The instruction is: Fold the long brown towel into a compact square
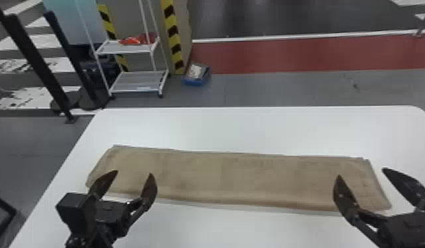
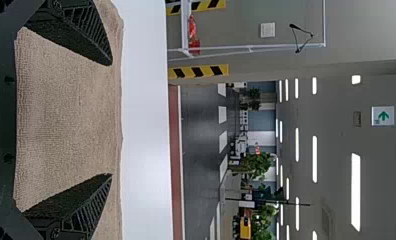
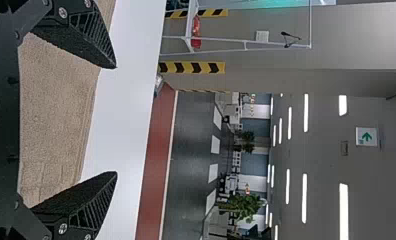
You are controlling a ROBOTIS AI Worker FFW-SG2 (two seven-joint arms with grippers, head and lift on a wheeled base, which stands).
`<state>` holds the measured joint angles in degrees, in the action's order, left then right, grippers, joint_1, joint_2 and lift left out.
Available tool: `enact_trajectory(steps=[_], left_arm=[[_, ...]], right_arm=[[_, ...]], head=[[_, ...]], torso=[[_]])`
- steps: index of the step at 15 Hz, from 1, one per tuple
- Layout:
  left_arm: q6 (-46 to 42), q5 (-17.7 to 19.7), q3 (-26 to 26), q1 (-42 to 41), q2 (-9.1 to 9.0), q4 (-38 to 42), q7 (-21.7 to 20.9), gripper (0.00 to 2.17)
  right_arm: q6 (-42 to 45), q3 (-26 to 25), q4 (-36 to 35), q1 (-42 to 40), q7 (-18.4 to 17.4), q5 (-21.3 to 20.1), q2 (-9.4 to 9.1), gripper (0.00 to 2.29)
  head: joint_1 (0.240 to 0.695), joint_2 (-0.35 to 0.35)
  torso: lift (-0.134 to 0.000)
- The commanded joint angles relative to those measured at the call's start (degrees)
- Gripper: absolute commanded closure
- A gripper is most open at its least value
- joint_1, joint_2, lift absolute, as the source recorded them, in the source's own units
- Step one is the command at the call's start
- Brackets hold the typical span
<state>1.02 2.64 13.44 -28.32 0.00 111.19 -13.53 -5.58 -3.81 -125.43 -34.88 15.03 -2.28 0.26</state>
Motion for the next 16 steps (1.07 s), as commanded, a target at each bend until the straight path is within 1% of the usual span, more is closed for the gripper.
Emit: enact_trajectory(steps=[1, 14, 16], left_arm=[[0.0, 0.0, 0.01, 0.19, -0.15, -0.36, 0.0, 0.09], [0.18, 0.09, 0.19, 0.89, -0.15, -0.62, 0.09, 0.09], [4.75, 0.7, 1.94, 2.39, -0.15, -0.01, -0.88, 0.08]], right_arm=[[-0.01, -0.05, 0.28, 0.16, 0.0, 0.0, -0.32, 0.13], [0.35, -0.23, 0.71, 0.16, 0.0, 0.0, -0.32, 0.13], [0.35, -0.4, 0.89, 0.16, 0.0, 0.0, -0.32, 0.13]], head=[[0.695, 0.137], [0.695, 0.134], [0.695, 0.136]], torso=[[-0.123], [-0.123], [-0.123]])
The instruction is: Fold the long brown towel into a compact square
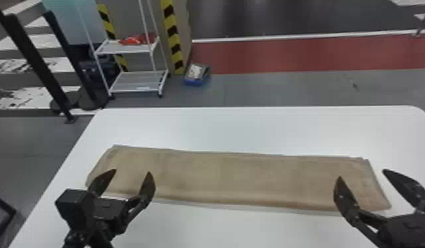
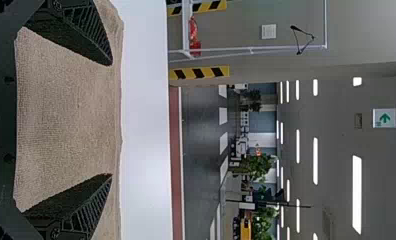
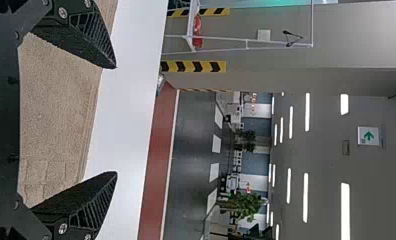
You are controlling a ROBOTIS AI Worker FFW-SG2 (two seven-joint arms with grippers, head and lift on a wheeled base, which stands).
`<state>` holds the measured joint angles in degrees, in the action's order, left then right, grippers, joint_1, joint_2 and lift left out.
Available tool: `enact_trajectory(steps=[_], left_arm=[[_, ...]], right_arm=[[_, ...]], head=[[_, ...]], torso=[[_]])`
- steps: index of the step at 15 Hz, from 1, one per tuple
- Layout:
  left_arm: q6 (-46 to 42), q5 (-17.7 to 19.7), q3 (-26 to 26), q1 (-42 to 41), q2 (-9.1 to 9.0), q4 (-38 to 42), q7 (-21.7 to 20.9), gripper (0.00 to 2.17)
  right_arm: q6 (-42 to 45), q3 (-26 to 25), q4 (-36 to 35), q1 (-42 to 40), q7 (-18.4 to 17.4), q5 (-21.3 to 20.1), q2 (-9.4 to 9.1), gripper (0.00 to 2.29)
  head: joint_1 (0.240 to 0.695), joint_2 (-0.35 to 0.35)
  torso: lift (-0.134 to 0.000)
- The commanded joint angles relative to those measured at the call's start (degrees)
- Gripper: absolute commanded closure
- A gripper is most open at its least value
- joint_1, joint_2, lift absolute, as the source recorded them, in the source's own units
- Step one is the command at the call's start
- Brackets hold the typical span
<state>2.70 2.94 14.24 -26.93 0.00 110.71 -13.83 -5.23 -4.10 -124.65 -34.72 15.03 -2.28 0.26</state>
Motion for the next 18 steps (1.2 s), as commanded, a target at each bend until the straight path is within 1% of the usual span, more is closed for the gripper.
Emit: enact_trajectory(steps=[1, 3, 4, 5, 6, 8, 9, 10, 11, 13, 14, 16, 18], left_arm=[[8.52, 1.45, 3.6, 2.5, -0.15, 1.7, -2.69, 0.08], [15.9, 2.24, 8.26, 6.1, -0.15, 2.84, -6.03, 0.08], [19.24, 2.24, 10.9, 8.38, -0.15, 3.11, -8.67, 0.08], [22.58, 2.24, 12.74, 10.49, -0.15, 3.11, -10.34, 0.08], [26.27, 1.89, 14.24, 13.39, -0.15, 2.93, -12.62, 0.08], [32.77, 1.89, 19.07, 18.58, -0.15, 1.53, -18.51, 0.08], [35.94, 1.54, 20.21, 20.86, -0.15, 0.21, -19.92, 0.08], [37.52, 1.36, 20.21, 22.45, -0.15, -1.29, -20.18, 0.08], [41.21, 0.75, 20.21, 24.38, 0.97, -3.13, -20.53, 0.08], [48.95, -0.04, 20.39, 28.69, 3.69, -7.97, -23.43, 0.1], [51.41, -0.13, 20.48, 30.44, 5.1, -10.69, -23.96, 0.11], [51.23, -0.57, 20.48, 32.73, 6.59, -15.35, -23.87, 0.14], [48.42, -0.57, 20.48, 33.87, 8.61, -18.78, -23.34, 0.14]], right_arm=[[0.0, -0.2, 0.11, 0.0, 0.0, 0.0, -0.32, 0.13], [-0.18, -0.29, 0.11, -0.18, 0.0, -0.27, -0.32, 0.13], [-0.18, -0.29, 0.11, -0.27, -0.08, -0.44, -0.32, 0.13], [-0.18, -0.29, 0.19, -0.27, -0.08, -0.53, -0.32, 0.13], [-0.18, -0.47, 0.28, -0.35, -0.08, -0.62, -0.32, 0.13], [-0.18, -0.82, 0.9, -0.27, -0.08, -0.62, -0.32, 0.13], [-0.18, -1.08, 1.34, 0.0, -0.08, -0.62, -0.32, 0.13], [-0.18, -1.17, 1.95, 0.35, -0.08, -0.62, -0.32, 0.13], [0.0, -1.34, 2.57, 0.61, -0.08, -0.62, -0.32, 0.13], [0.0, -1.43, 2.74, 0.61, -0.17, -0.79, -0.32, 0.13], [0.0, -1.43, 2.74, 0.61, -0.17, -0.97, -0.32, 0.13], [0.0, -1.43, 2.65, 0.35, -0.44, -1.41, -0.32, 0.13], [-0.88, -1.17, 2.04, 0.17, -0.88, -1.93, -0.32, 0.13]], head=[[0.695, 0.139], [0.695, 0.15], [0.695, 0.171], [0.695, 0.185], [0.695, 0.197], [0.695, 0.219], [0.695, 0.225], [0.695, 0.237], [0.695, 0.241], [0.695, 0.241], [0.695, 0.237], [0.695, 0.236], [0.695, 0.242]], torso=[[-0.123], [-0.123], [-0.123], [-0.123], [-0.123], [-0.123], [-0.123], [-0.123], [-0.123], [-0.123], [-0.123], [-0.123], [-0.123]])
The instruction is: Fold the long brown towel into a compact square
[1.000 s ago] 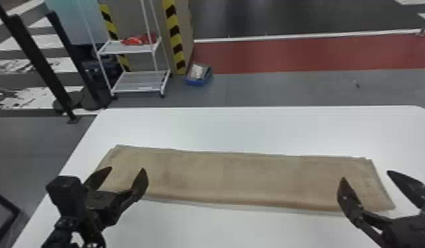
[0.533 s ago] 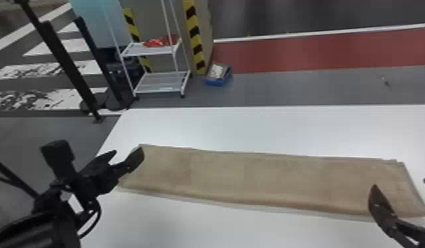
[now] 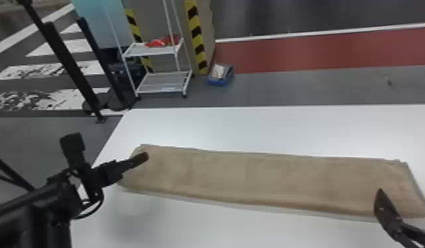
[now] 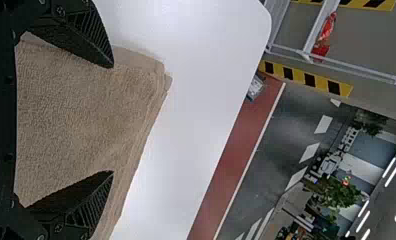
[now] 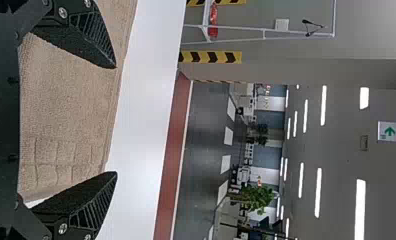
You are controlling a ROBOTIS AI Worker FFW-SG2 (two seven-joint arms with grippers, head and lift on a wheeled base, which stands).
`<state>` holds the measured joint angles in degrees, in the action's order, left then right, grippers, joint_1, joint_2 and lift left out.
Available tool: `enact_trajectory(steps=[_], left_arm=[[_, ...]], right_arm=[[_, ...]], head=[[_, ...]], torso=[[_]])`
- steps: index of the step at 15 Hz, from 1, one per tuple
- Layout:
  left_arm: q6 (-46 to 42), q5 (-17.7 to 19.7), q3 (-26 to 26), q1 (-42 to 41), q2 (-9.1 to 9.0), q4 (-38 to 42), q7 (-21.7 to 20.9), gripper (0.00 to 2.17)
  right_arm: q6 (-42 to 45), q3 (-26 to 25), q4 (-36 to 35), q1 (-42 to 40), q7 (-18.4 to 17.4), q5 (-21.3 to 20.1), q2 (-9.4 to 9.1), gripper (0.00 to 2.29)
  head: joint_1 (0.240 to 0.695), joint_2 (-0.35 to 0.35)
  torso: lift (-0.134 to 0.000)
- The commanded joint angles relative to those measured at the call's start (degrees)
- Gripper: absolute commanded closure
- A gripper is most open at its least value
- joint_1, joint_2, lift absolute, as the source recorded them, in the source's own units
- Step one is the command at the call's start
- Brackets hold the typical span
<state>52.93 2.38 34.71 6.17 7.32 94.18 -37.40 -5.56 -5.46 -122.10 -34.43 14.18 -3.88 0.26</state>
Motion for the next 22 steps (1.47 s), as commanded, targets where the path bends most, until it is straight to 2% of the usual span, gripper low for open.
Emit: enact_trajectory(steps=[1, 4, 8, 10, 12, 13, 16, 17, 18, 20, 21, 22], left_arm=[[-3.75, -0.1, 0.18, 0.86, 1.74, -2.77, 0.48, 0.14], [-4.63, 0.17, 1.85, 0.78, 1.83, -2.86, 0.39, 0.14], [-2.52, -2.64, 1.33, 0.43, 2.88, -3.56, -0.31, 0.14], [-1.82, -2.73, 1.15, 0.34, 3.76, -4.27, -1.1, 0.14], [-0.94, -2.91, 1.06, 0.07, 4.02, -4.0, -2.95, 0.18], [2.4, -3.17, 0.97, -0.01, 4.11, -3.91, -4.09, 0.21], [6.62, -6.16, 0.36, -0.1, 4.11, -3.39, -8.48, 0.22], [6.62, -6.16, 0.36, -0.1, 4.11, -3.3, -9.8, 0.44], [6.62, -6.07, 0.53, -0.28, 3.93, -2.68, -10.77, 0.97], [6.79, -5.54, 0.8, -1.6, 3.23, 0.3, -10.86, 1.74], [6.79, -5.37, 0.8, -2.56, 2.88, 2.68, -10.77, 1.91], [6.79, -5.11, 0.89, -3.53, 2.44, 4.61, -10.94, 1.92]], right_arm=[[-1.26, 0.36, -1.03, -0.29, -0.03, -0.86, -0.32, 0.13], [-2.67, 1.41, -1.65, -0.2, -0.3, -2.27, -0.32, 0.13], [-3.55, 2.56, -2.61, -0.2, -0.3, -3.59, -0.32, 0.13], [-4.25, 2.64, -2.61, -0.11, -0.3, -3.67, -0.32, 0.13], [-4.25, 2.64, -2.7, -0.11, -0.3, -3.67, -0.32, 0.13], [-4.42, 2.64, -2.79, -0.11, -0.3, -3.67, -0.32, 0.13], [-4.6, 2.73, -2.79, -0.11, -0.3, -3.67, -0.32, 0.13], [-4.78, 2.73, -2.79, -0.11, -0.3, -3.67, -0.32, 0.13], [-4.6, 2.64, -2.79, -0.11, -0.3, -3.59, -0.32, 0.13], [-4.78, 2.56, -2.7, 0.06, -0.3, -3.5, -0.32, 0.13], [-4.78, 2.56, -2.61, 0.15, -0.3, -3.41, -0.32, 0.13], [-4.6, 2.56, -2.44, 0.15, -0.3, -3.32, -0.32, 0.13]], head=[[0.695, 0.248], [0.695, 0.281], [0.695, 0.314], [0.695, 0.323], [0.695, 0.326], [0.695, 0.326], [0.695, 0.313], [0.695, 0.311], [0.695, 0.307], [0.695, 0.297], [0.695, 0.296], [0.695, 0.295]], torso=[[-0.123], [-0.123], [-0.123], [-0.123], [-0.123], [-0.123], [-0.123], [-0.123], [-0.123], [-0.123], [-0.123], [-0.123]])
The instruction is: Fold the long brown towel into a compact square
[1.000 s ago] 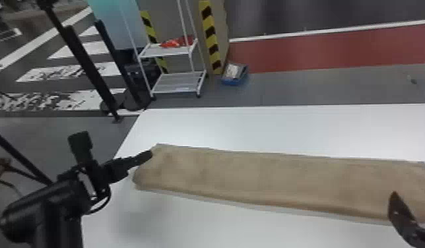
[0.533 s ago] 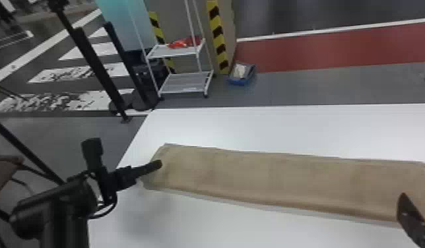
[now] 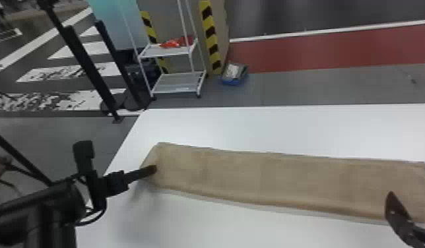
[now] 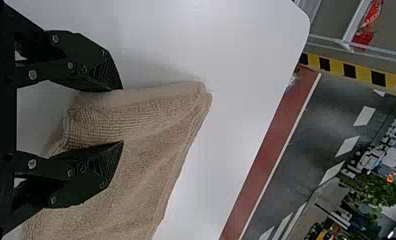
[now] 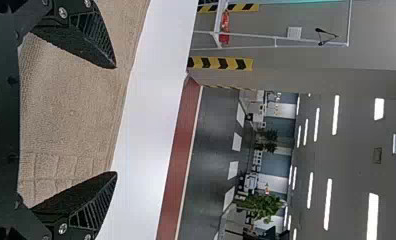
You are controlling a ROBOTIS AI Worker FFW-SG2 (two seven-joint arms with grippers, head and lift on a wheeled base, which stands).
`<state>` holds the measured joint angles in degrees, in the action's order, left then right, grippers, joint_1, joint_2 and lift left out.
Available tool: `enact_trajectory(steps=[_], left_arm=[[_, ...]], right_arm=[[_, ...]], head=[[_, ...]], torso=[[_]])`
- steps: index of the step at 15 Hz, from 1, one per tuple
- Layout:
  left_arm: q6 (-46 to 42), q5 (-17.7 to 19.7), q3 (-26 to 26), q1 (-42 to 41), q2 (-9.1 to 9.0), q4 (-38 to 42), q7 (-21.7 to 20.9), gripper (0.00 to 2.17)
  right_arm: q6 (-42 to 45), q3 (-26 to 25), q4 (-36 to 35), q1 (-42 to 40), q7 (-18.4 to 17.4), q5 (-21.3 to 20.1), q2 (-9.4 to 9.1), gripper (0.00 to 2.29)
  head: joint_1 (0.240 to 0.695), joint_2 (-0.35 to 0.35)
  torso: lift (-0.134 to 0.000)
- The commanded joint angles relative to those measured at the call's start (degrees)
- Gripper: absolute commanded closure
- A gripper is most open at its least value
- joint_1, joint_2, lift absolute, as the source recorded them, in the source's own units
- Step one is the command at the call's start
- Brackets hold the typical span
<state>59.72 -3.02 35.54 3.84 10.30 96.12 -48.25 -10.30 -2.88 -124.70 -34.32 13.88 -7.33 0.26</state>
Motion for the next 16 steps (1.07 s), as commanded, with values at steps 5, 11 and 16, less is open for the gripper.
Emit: enact_trajectory(steps=[5, 11, 16], left_arm=[[1.59, 1.17, 0.24, -4.89, -2.74, 11.19, -2.64, 2.15], [10.56, 6.97, 3.05, -9.02, -6.26, 28.24, -4.04, 2.15], [19.0, 3.28, -16.38, -11.57, -10.45, 44.94, 4.31, 2.15]], right_arm=[[0.32, -0.28, 0.6, 0.13, 0.0, 0.39, -0.32, 0.13], [1.02, -1.33, -0.19, -0.93, 0.0, 0.83, -0.32, 0.13], [3.31, -4.06, -0.63, -2.69, 0.09, 3.29, -0.32, 0.13]], head=[[0.695, 0.279], [0.695, 0.269], [0.695, 0.133]], torso=[[-0.123], [-0.123], [-0.123]])
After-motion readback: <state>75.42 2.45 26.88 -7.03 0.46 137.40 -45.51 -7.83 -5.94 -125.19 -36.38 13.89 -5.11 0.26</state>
